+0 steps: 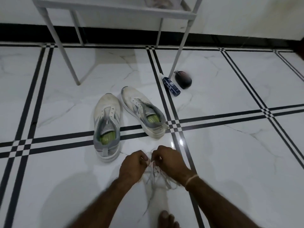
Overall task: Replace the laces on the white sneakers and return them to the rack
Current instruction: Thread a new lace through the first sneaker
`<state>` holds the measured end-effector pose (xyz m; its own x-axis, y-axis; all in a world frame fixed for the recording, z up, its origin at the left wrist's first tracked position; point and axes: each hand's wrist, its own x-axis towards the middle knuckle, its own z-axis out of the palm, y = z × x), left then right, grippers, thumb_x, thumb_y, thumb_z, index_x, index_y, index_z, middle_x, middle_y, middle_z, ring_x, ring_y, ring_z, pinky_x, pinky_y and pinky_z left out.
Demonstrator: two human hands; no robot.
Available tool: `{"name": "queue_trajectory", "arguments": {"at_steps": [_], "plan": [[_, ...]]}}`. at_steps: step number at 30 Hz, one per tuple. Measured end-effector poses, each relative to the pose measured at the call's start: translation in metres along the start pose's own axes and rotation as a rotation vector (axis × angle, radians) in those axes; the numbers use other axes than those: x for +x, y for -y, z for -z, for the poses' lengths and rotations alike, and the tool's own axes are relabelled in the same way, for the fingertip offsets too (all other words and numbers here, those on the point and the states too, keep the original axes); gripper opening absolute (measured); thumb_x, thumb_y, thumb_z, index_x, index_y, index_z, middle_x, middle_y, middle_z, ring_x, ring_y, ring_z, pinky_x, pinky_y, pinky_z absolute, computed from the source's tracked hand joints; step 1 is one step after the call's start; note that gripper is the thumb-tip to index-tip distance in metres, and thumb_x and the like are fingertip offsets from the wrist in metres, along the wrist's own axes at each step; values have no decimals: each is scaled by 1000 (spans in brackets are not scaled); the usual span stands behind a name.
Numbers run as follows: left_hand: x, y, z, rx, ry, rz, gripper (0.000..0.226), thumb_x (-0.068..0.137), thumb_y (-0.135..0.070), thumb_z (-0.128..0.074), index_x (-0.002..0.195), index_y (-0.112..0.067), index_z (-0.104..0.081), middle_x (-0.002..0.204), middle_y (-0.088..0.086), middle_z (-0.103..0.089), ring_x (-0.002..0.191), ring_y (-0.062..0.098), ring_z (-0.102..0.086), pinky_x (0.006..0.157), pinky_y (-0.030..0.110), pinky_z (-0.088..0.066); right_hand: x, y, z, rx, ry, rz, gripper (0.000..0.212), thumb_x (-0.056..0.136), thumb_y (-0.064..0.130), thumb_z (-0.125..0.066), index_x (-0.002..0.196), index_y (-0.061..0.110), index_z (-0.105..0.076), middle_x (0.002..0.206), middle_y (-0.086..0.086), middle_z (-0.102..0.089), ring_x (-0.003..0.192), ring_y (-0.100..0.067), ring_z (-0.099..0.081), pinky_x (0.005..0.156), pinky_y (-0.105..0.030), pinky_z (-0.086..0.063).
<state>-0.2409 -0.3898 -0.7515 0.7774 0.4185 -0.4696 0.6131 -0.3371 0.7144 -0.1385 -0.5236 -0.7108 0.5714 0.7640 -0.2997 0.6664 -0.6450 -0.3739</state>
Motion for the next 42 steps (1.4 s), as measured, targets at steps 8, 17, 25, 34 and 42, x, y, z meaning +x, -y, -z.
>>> {"name": "queue_trajectory", "arguments": {"at_steps": [8, 17, 25, 34, 42], "plan": [[-21, -58, 32, -626, 213, -232, 30, 100, -39, -56, 118, -22, -72, 115, -6, -76, 115, 7, -67, 102, 25, -49, 11, 1, 79, 656, -107, -17, 16, 93, 5, -69, 77, 9, -70, 66, 5, -69, 61, -3, -64, 62, -16, -49], [-8, -90, 96, -925, 48, -142, 27, 88, -41, -64, 86, -18, -79, 62, 0, -52, 62, 13, -49, 71, 33, -50, 42, 25, 181, 1282, -206, -54, 21, 102, 1, -52, 116, 0, -68, 88, -8, -68, 71, -13, -62, 60, -19, -53], [-2, -123, 153, -600, -35, -258, 34, 96, -36, -67, 82, -7, -77, 58, -4, -50, 52, 6, -37, 50, 22, -29, 48, 65, 154, 1024, -30, 240, 35, 95, 18, -71, 129, 21, -67, 125, -3, -70, 107, -27, -71, 90, -39, -61], [-11, -73, 188, -637, -120, -108, 39, 94, -46, -63, 84, -11, -78, 64, 1, -50, 56, 10, -43, 52, 19, -39, 84, 45, 160, 916, -645, 76, 10, 99, 20, -65, 95, 15, -73, 87, 3, -72, 79, -2, -65, 71, -27, -52], [2, -94, 204, -474, -160, -218, 41, 96, -47, -61, 75, -12, -72, 53, -13, -47, 47, 1, -39, 46, 13, -32, 100, 101, 113, 937, -166, 271, 25, 102, 31, -60, 96, 11, -73, 78, -2, -70, 69, -13, -62, 59, -27, -48]]}}
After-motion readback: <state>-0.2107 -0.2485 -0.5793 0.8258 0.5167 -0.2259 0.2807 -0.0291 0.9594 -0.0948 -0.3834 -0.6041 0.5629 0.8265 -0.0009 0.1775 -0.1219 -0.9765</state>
